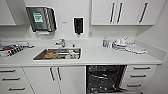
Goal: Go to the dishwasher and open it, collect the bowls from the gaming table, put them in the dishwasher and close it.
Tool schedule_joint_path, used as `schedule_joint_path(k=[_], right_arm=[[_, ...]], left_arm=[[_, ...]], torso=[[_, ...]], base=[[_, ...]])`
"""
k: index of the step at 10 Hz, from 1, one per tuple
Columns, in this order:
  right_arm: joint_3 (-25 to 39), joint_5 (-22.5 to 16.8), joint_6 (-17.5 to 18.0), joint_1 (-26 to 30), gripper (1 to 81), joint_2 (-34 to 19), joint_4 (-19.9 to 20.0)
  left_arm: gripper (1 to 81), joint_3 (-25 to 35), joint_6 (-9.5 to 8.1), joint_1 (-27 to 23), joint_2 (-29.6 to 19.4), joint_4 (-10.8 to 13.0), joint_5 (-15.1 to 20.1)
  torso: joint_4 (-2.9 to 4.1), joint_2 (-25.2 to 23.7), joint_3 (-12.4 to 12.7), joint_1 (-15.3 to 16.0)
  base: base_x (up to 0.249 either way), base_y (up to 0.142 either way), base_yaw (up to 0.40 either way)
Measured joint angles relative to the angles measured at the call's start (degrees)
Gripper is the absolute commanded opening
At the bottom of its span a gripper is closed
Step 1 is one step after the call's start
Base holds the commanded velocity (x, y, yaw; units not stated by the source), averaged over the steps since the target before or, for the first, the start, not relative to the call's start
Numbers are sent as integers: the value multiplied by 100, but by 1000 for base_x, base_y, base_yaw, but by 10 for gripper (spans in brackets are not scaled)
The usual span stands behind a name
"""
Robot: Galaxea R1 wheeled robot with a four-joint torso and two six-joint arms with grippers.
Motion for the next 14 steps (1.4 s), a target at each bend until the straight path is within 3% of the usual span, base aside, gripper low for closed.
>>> schedule_joint_path(k=[4,7,9,14], right_arm=[[-2,22,0,20,811,23,-13],[-46,22,11,107,811,9,-339],[-46,22,24,140,811,-52,-339],[-40,13,30,59,811,-18,-339]], left_arm=[[811,-1,0,-61,7,2,6],[811,-30,0,-89,-6,11,-13],[811,-30,0,-83,-6,12,-6],[811,-32,0,-56,-6,15,5]], torso=[[0,861,-2,-555],[0,1506,-6,-966],[0,1880,35,-1196],[0,2824,940,-1816]], base=[[0,0,0],[0,0,0],[0,0,0],[0,0,0]])
